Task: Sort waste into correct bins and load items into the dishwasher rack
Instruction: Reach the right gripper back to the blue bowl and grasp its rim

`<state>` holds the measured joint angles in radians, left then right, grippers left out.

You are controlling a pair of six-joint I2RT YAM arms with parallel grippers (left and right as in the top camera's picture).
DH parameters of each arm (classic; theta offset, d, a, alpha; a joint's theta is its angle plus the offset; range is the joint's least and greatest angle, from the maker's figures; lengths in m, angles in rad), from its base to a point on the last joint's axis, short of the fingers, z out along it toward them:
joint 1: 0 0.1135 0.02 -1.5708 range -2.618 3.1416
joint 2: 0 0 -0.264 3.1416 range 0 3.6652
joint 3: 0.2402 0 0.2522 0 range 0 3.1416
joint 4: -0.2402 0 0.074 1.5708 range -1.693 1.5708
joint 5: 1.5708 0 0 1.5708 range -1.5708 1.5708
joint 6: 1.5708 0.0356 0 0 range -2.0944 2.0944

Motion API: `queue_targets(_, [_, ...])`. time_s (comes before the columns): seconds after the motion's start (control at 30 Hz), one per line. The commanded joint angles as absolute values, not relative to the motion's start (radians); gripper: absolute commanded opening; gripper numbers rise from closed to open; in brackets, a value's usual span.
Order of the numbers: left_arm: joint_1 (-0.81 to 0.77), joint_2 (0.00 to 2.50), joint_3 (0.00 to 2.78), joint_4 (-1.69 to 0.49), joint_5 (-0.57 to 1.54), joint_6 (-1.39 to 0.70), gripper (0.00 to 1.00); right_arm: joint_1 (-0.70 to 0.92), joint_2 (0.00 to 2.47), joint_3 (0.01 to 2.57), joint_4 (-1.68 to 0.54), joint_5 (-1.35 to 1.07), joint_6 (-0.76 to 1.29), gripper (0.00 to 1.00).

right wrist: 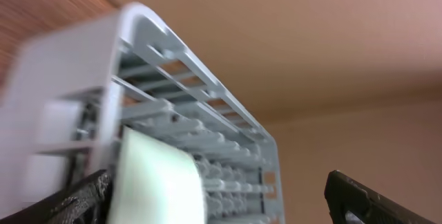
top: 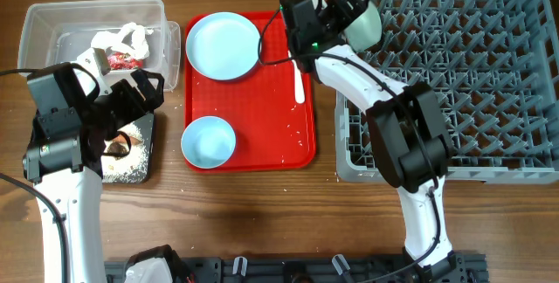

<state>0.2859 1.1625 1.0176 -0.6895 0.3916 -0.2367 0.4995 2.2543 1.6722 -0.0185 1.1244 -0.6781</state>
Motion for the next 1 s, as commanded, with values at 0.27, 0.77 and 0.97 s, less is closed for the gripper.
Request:
queue_targets(0.27, [0.282,1.168,1.034,-0.687,0.407,-0.216,1.0,0.517,1.901,1.676,-0.323,0.591,-0.173,1.0])
queue_targets(0.77, [0.282,1.168,1.034,-0.687,0.407,-0.216,1.0,0.712,1.991,1.546,-0.645,-0.3,0.546,0.82])
queue_targets(0.97, [0.282,1.168,1.034,-0.687,0.407,-0.216,1.0,0.778,2.106,1.547,-0.655,-0.268,0.614,0.72])
